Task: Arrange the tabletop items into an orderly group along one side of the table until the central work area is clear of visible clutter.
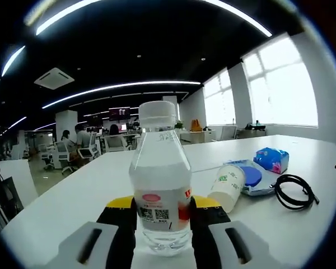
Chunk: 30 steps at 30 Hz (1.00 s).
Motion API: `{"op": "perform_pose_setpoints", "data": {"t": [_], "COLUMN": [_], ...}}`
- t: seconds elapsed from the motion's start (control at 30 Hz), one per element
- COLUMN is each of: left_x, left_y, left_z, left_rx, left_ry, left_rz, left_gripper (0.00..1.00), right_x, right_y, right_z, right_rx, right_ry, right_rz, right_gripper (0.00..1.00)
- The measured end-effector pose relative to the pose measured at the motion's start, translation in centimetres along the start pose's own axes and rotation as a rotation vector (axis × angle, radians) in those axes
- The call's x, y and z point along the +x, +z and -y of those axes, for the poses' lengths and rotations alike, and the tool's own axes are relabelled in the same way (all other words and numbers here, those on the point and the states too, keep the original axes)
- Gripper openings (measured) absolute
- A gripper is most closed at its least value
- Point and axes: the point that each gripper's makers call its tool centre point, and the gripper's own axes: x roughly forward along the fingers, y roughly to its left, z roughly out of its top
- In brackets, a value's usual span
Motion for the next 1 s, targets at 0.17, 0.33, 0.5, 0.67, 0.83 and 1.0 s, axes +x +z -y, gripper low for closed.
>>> {"op": "perform_pose_setpoints", "data": {"t": [0.17, 0.33, 0.5, 0.67, 0.83, 1.0], "left_x": [-0.1, -0.2, -0.4, -0.6, -0.8, -1.1], "left_y": [0.0, 0.1, 0.2, 0.3, 0.5, 0.6], "left_z": [-0.1, -0.1, -0.1, -0.3, 0.3, 0.5], "left_rx": [0.001, 0.009, 0.004, -0.015, -0.018, -0.014], "left_ry": [-0.021, -0.040, -0.085, -0.130, -0.219, -0.280], "left_rz": [-0.001, -0.001, 0.012, 0.029, 0.043, 0.057], "left_gripper": [0.35, 0.35, 0.35, 0.35, 0.35, 0.35], "right_x": [0.0, 0.0, 0.0, 0.2, 0.4, 0.7], "right_y": [0.2, 0.4, 0.4, 0.4, 0.5, 0.5], "right_z": [-0.2, -0.4, -0.5, -0.6, -0.8, -1.1], "right_rx": [-0.005, -0.009, -0.013, -0.019, -0.024, -0.030], "right_ry": [0.000, 0.004, 0.000, -0.001, -0.001, -0.001], "right_rz": [0.001, 0.005, 0.004, -0.003, -0.003, -0.009], "right_gripper": [0.85, 0.85, 0.85, 0.85, 0.85, 0.85]}}
